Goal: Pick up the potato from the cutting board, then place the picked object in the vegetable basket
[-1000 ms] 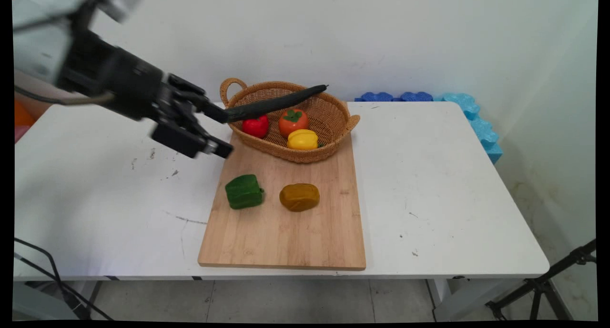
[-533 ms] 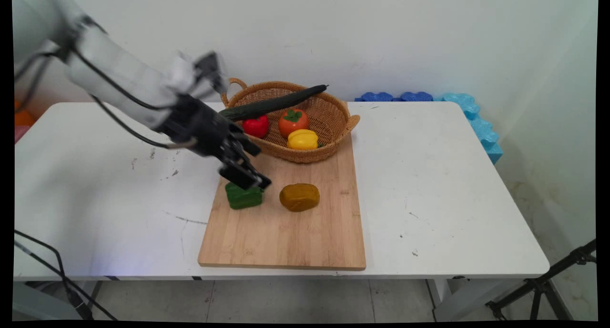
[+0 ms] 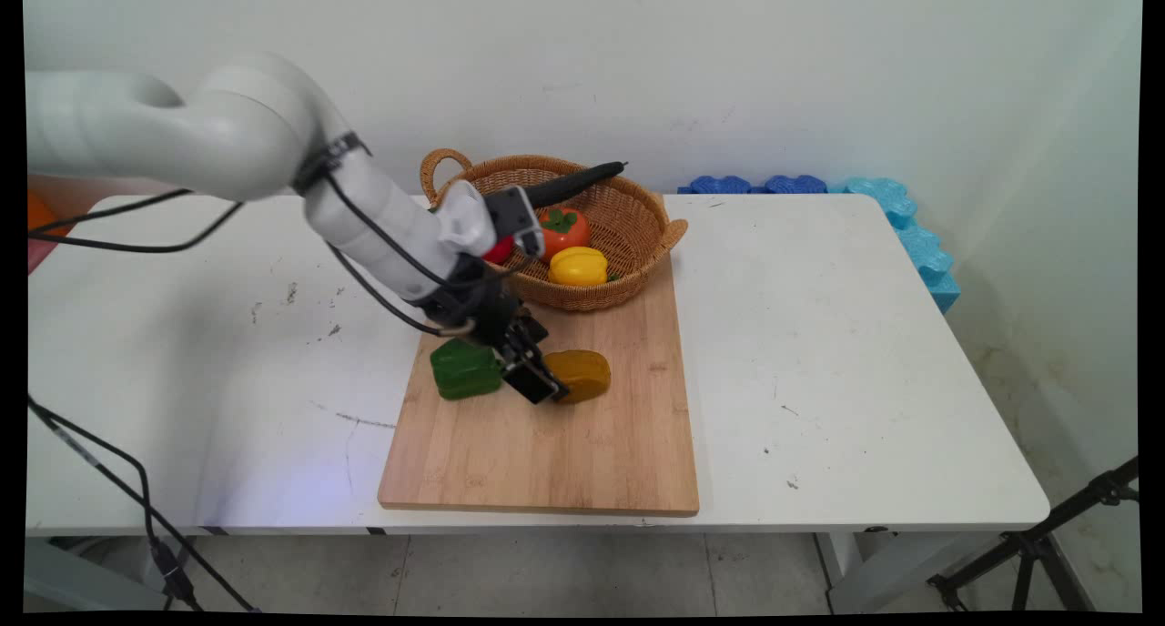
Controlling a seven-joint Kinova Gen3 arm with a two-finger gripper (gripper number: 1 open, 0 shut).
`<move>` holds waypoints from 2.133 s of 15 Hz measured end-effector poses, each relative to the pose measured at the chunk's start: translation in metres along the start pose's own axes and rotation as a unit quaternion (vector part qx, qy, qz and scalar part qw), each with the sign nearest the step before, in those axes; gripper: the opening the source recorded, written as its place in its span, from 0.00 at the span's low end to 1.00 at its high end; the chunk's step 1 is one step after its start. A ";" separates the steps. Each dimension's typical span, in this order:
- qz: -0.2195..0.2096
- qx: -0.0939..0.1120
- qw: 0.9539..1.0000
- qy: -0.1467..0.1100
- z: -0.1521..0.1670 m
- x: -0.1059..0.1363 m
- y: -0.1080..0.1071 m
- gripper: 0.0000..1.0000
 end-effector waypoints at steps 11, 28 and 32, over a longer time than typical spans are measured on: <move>0.008 0.009 1.000 -0.026 0.069 0.016 -0.006 0.00; -0.003 0.030 0.999 0.015 -0.028 0.078 -0.037 0.00; -0.031 0.055 0.998 0.027 -0.044 0.100 -0.074 0.00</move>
